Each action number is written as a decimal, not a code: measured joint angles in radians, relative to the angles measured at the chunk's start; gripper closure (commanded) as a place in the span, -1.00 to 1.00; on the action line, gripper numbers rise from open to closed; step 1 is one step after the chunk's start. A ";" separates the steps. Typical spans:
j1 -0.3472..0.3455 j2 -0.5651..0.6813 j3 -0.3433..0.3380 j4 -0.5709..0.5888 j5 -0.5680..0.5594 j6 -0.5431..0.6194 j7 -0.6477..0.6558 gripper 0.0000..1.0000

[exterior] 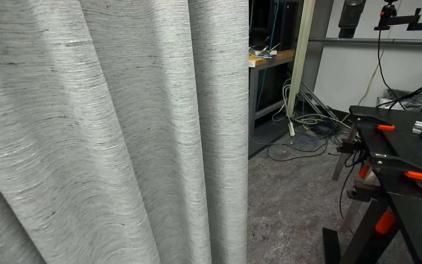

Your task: Slide the curtain to the right and then to the left

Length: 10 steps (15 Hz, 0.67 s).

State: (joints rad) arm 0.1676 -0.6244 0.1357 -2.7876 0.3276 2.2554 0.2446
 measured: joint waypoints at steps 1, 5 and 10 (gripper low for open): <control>0.000 0.000 0.000 0.000 0.000 0.000 0.000 -1.00; 0.000 0.006 0.000 0.008 0.000 0.000 -0.003 -1.00; -0.001 0.049 0.000 0.032 -0.003 0.036 -0.020 -1.00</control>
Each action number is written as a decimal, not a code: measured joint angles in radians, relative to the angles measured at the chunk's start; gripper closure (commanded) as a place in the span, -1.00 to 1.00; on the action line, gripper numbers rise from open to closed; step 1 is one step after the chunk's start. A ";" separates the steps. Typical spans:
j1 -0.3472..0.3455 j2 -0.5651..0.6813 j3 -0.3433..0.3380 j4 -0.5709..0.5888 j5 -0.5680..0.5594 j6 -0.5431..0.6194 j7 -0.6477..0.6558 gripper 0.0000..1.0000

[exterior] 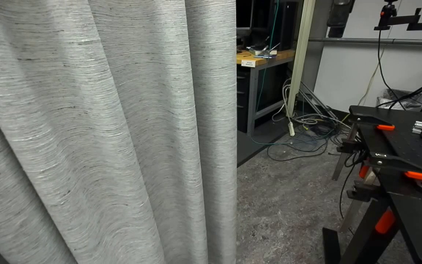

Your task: Slide the curtain to the right and then to the left

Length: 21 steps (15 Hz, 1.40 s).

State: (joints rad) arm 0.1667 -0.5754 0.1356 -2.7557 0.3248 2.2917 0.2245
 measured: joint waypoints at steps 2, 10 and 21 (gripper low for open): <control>-0.001 0.039 0.000 0.019 0.000 0.047 -0.009 -1.00; -0.013 0.251 -0.005 0.170 -0.013 0.204 -0.025 -1.00; -0.032 0.397 -0.021 0.336 -0.018 0.245 -0.032 -1.00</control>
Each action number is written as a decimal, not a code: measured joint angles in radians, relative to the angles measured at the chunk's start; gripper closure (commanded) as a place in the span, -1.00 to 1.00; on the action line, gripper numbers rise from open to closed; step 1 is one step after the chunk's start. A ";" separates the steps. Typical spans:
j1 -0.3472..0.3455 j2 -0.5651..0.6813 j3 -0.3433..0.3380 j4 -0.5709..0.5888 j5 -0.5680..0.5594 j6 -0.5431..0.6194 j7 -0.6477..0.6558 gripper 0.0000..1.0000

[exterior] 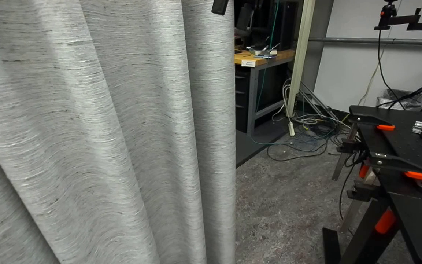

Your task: Slide the curtain to the right and then to the left

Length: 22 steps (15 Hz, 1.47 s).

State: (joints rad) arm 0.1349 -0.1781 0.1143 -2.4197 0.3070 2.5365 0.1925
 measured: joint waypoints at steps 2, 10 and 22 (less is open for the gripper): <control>-0.001 0.012 -0.005 0.016 0.000 0.001 -0.022 -1.00; 0.026 0.067 0.019 0.035 -0.004 0.287 -0.198 -0.47; 0.040 0.122 0.015 0.033 -0.001 0.437 -0.299 1.00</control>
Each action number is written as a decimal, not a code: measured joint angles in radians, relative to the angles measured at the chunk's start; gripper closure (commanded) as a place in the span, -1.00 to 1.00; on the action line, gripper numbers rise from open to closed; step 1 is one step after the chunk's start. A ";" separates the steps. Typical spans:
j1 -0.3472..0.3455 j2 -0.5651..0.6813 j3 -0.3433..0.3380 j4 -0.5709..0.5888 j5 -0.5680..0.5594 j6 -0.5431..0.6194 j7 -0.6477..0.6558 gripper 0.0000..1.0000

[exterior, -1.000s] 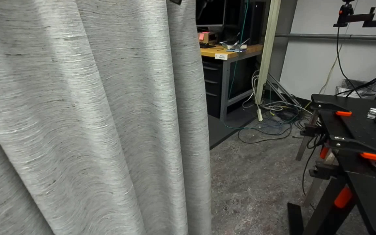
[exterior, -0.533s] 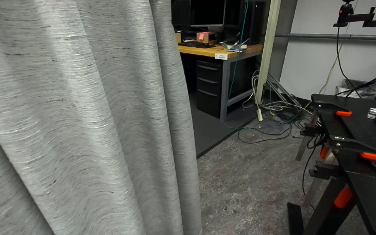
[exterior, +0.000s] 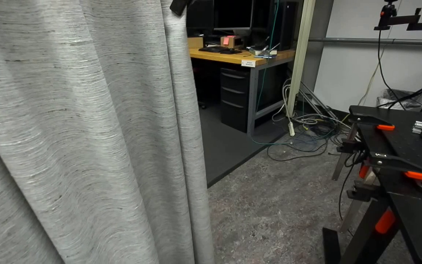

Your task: Slide the curtain to the right and then to the left

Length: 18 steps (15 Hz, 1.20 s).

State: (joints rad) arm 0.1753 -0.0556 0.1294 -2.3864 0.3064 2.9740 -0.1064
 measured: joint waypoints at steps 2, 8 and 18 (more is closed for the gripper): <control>-0.011 0.010 -0.013 0.001 -0.001 0.000 0.009 0.99; -0.120 0.071 -0.114 0.051 -0.129 0.000 0.161 0.99; -0.193 0.197 -0.399 0.254 -0.478 -0.014 0.555 0.99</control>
State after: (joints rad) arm -0.0175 0.1413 -0.2691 -2.1326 -0.1715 2.9597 0.4483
